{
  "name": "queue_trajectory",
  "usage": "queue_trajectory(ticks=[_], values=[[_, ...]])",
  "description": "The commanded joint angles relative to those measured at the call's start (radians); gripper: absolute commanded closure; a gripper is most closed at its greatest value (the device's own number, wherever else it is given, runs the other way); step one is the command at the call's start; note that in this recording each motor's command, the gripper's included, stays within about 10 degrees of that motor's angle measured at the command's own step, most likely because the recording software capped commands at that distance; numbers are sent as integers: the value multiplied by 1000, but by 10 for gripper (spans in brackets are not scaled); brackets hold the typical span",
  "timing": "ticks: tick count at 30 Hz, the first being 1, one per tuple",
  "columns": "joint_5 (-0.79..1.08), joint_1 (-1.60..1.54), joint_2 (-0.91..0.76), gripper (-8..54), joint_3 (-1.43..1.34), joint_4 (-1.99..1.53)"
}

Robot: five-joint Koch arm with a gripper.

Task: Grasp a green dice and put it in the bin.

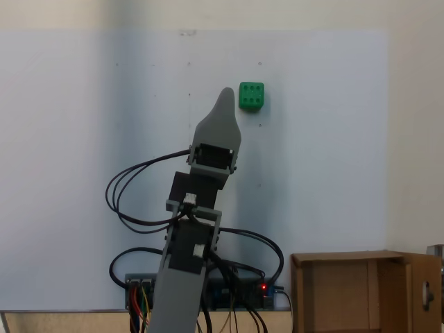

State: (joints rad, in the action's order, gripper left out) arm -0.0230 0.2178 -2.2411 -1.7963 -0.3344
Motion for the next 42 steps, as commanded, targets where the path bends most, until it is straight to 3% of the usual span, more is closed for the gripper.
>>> queue_trajectory(ticks=[1,11,24,33,42], values=[[-6,0,43,18,164,-162],[91,35,284,4,462,-754],[314,183,313,6,606,-1391],[373,196,345,7,609,-1364],[414,224,545,8,776,-1304]])
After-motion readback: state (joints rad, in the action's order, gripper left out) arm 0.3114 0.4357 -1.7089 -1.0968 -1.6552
